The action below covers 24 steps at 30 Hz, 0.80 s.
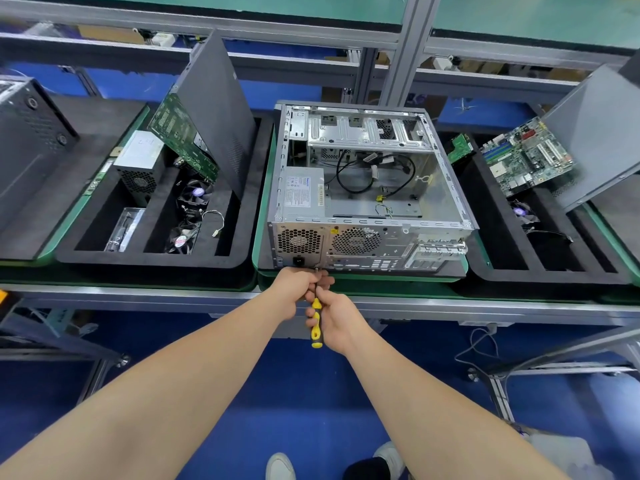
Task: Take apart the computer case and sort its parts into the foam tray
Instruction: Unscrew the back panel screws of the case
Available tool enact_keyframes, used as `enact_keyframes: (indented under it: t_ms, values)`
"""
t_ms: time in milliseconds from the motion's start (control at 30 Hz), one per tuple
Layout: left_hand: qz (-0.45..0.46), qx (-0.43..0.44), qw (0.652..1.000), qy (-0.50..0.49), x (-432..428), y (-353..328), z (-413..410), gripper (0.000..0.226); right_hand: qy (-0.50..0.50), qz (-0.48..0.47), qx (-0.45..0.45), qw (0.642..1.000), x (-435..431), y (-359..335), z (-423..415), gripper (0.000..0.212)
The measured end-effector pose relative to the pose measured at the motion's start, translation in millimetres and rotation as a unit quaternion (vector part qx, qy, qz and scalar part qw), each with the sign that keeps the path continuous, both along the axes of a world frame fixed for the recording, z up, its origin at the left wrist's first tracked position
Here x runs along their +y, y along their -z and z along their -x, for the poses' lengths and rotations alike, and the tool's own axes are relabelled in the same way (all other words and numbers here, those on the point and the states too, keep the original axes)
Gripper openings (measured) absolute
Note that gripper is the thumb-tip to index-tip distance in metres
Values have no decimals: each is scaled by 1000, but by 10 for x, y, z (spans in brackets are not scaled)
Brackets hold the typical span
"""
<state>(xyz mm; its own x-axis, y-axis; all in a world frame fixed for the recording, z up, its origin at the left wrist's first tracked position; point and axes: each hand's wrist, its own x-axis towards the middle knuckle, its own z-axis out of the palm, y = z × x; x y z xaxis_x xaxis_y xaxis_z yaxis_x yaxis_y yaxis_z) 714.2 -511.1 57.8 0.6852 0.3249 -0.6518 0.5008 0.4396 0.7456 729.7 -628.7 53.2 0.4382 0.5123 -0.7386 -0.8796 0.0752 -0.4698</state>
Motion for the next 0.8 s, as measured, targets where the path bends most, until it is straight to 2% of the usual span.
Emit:
enact_keyframes:
  t_ms: [233, 333, 500, 600, 667, 800]
  values:
    - [8, 3, 999, -35, -36, 72, -34, 21, -4, 80, -72, 994, 66, 6, -1, 27]
    - [33, 23, 996, -79, -73, 50, -60, 22, -33, 152, -172, 973, 76, 29, -7, 27]
    - [46, 53, 991, -112, -113, -6, -85, 21, -120, 278, -382, 873, 59, 32, -30, 22]
    - [28, 66, 989, -131, -115, 9, -86, 24, -172, 353, -481, 784, 83, 14, -55, 21]
    - [26, 62, 987, -144, -123, 6, -85, 26, -195, 385, -506, 747, 94, -2, -58, 20]
    - [57, 48, 984, -161, -139, 20, -98, 32, -229, 420, -535, 696, 103, -41, -48, 16]
